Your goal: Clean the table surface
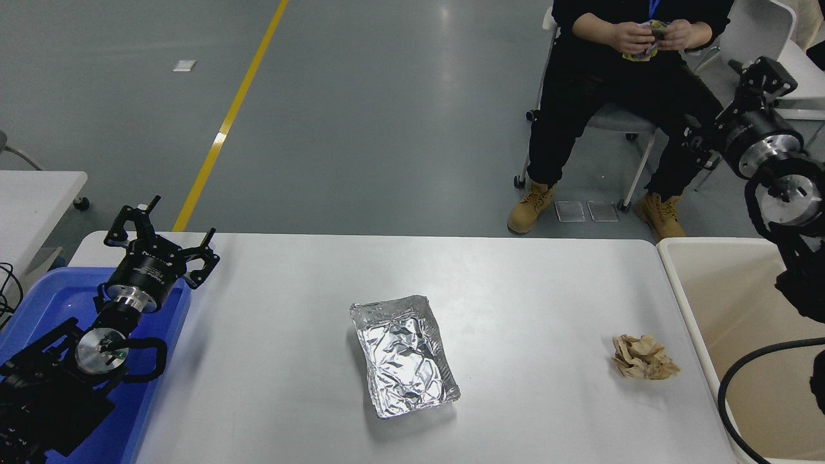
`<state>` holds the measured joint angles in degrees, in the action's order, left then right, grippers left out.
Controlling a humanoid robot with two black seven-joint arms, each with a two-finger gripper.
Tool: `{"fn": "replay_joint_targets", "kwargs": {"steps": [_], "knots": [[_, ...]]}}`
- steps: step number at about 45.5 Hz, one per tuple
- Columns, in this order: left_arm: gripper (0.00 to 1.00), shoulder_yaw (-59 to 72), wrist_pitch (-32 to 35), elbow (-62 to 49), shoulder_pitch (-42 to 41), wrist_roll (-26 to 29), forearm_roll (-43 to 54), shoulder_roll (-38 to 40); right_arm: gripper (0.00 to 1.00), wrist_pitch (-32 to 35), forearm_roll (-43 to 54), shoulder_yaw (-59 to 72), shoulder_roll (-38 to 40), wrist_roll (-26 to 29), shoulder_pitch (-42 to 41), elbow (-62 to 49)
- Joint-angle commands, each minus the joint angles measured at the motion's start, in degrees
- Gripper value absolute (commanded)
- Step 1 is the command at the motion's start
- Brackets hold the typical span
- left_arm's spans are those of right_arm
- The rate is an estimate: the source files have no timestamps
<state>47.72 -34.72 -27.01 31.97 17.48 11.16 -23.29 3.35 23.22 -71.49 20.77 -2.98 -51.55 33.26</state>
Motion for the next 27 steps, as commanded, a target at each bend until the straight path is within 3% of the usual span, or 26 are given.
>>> {"fn": "replay_joint_targets", "kwargs": {"steps": [1, 27], "knots": [[1.0, 0.0, 0.0, 0.0, 0.0, 0.0, 0.0, 0.0, 0.98, 0.2, 0.0, -7.3, -4.0, -0.2, 3.7, 2.1], [1.0, 0.0, 0.0, -0.1, 0.0, 0.0, 0.0, 0.0, 0.98, 0.8, 0.0, -9.6, -7.6, -2.8, 11.9, 2.2]]}}
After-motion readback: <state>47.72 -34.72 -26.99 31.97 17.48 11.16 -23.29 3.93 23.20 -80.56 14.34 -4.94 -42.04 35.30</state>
